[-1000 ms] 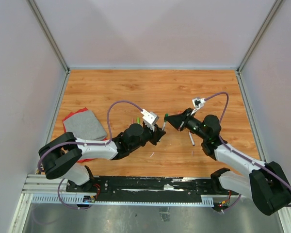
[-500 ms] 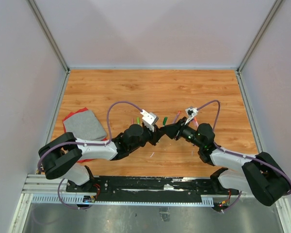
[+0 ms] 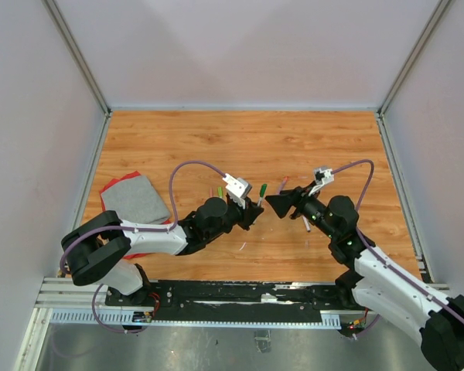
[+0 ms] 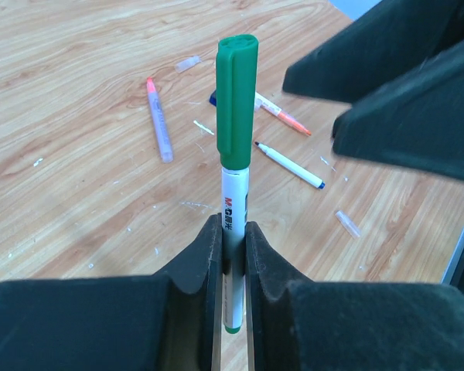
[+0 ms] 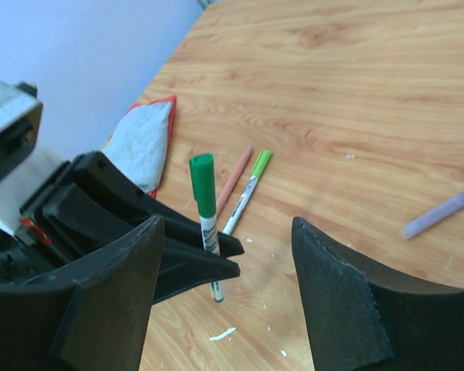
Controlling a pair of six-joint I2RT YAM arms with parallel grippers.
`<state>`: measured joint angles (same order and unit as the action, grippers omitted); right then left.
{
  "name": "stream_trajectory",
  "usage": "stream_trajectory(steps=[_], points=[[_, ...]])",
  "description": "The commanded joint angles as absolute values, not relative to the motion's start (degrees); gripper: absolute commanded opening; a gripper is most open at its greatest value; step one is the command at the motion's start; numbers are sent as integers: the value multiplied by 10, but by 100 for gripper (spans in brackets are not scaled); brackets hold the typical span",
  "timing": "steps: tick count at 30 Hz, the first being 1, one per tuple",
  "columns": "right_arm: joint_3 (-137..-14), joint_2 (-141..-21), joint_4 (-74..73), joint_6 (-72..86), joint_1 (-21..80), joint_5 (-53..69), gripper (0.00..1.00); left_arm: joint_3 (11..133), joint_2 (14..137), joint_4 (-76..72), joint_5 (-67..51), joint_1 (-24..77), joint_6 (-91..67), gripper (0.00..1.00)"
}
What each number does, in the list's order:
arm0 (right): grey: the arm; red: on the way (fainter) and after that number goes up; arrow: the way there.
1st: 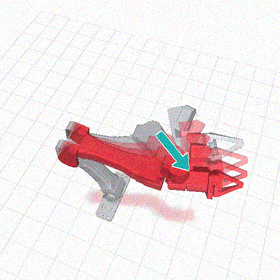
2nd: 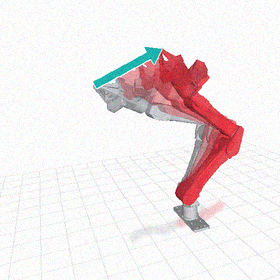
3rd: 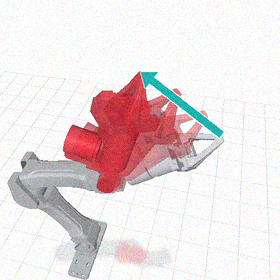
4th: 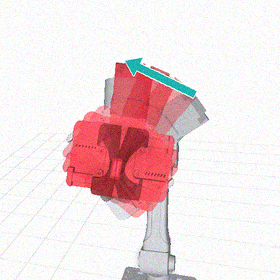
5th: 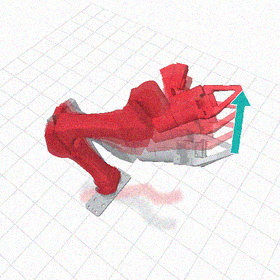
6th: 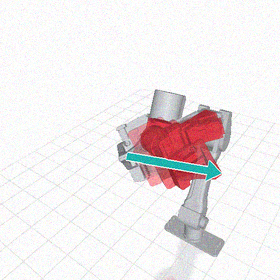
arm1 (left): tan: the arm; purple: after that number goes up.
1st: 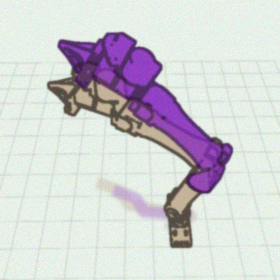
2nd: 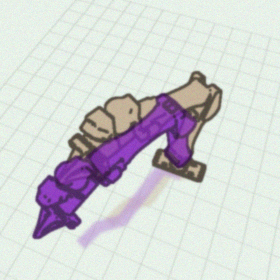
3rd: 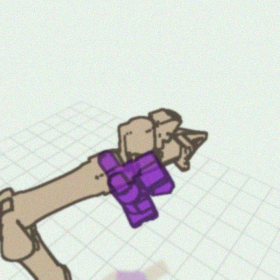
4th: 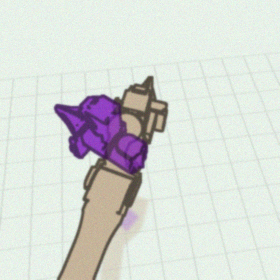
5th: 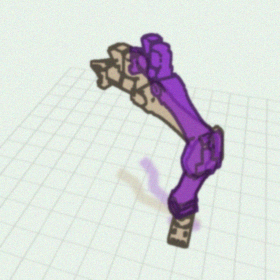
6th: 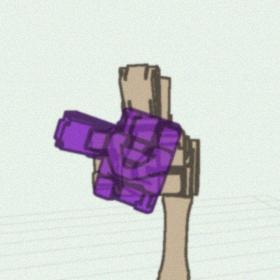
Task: Insert the pens into the pen caps
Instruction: Insert the pen cap onto the pen, then press the pen cap onto the pen.
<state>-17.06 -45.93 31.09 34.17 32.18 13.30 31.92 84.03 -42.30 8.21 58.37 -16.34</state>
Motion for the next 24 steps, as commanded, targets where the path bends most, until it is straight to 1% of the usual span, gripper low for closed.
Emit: stream_trajectory(steps=[1,7,12,24], points=[[-225,-427,197,302,322,75,67,330,829,-453,88,588,-157,0],[-292,-462,166,287,298,157,68,327,827,-456,86,588,-156,0],[-336,-503,174,283,291,232,65,327,827,-457,85,587,-156,0],[-349,-568,206,297,291,268,56,325,825,-461,81,588,-155,0]])
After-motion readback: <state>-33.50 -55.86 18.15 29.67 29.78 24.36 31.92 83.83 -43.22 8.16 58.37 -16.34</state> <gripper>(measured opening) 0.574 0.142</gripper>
